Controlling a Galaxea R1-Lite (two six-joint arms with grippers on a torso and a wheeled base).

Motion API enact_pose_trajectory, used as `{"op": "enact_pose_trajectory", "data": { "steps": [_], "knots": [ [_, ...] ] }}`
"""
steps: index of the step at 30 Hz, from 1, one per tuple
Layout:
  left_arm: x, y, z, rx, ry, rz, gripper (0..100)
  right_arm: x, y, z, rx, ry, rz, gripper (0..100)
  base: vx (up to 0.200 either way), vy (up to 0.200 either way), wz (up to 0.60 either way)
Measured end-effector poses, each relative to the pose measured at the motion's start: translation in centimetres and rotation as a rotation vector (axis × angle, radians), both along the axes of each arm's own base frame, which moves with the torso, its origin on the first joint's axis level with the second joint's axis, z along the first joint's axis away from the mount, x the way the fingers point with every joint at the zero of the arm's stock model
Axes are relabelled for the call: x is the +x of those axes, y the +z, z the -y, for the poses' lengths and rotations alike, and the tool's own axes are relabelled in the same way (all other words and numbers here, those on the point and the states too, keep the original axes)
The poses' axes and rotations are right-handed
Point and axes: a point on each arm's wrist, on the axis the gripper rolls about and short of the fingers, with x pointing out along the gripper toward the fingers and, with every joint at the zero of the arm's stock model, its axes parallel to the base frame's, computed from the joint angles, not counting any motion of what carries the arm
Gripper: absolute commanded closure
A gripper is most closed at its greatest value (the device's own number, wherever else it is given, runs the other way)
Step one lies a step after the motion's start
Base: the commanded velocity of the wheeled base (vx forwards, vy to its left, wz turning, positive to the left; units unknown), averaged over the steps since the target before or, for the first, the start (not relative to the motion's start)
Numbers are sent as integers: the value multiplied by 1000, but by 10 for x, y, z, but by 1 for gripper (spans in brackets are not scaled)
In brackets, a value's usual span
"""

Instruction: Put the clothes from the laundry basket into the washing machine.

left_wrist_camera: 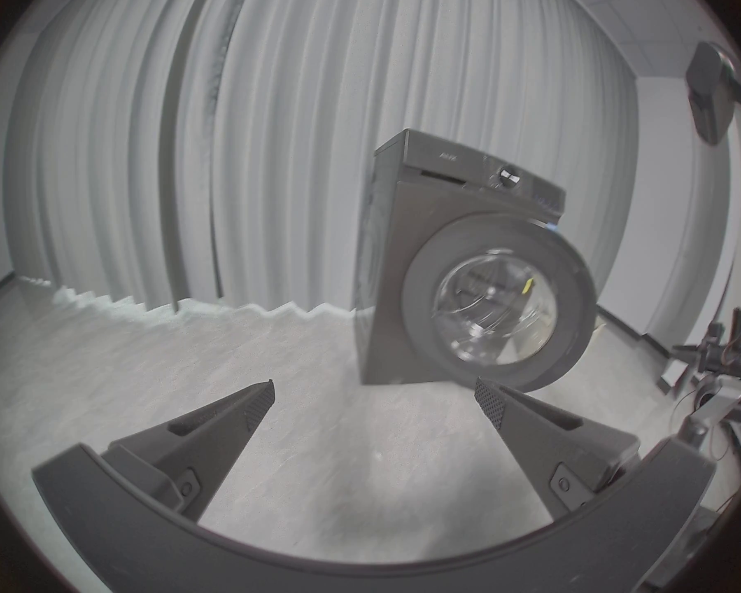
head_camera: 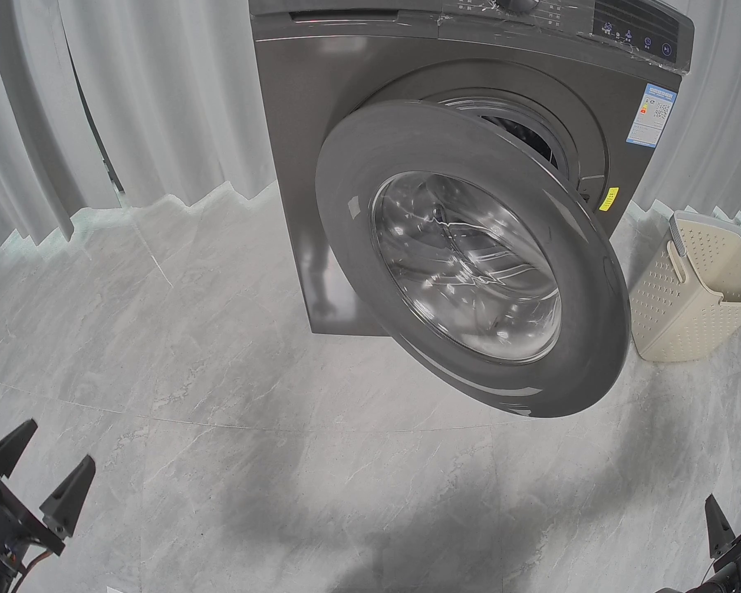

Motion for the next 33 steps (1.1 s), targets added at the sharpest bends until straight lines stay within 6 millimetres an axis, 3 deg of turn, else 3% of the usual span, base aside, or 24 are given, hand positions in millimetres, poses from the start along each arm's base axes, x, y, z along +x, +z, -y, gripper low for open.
{"op": "enact_pose_trajectory", "data": {
  "steps": [8,13,21,26,33],
  "knots": [
    [-40,-47,-14,34,177,-98,0,0,0,0,-1,3,-1,0,0,0,0],
    [-49,-52,-14,9,263,-49,0,0,4,0,-1,20,34,0,0,0,0],
    [-57,-57,-13,16,308,-1,0,-9,45,-2,-8,92,171,0,0,0,0],
    [-59,-60,-12,34,288,10,0,6,57,-4,-6,179,61,0,0,0,0],
    [-61,-61,-12,57,270,18,0,47,77,-6,-16,262,-77,0,0,0,0]
  ]
}}
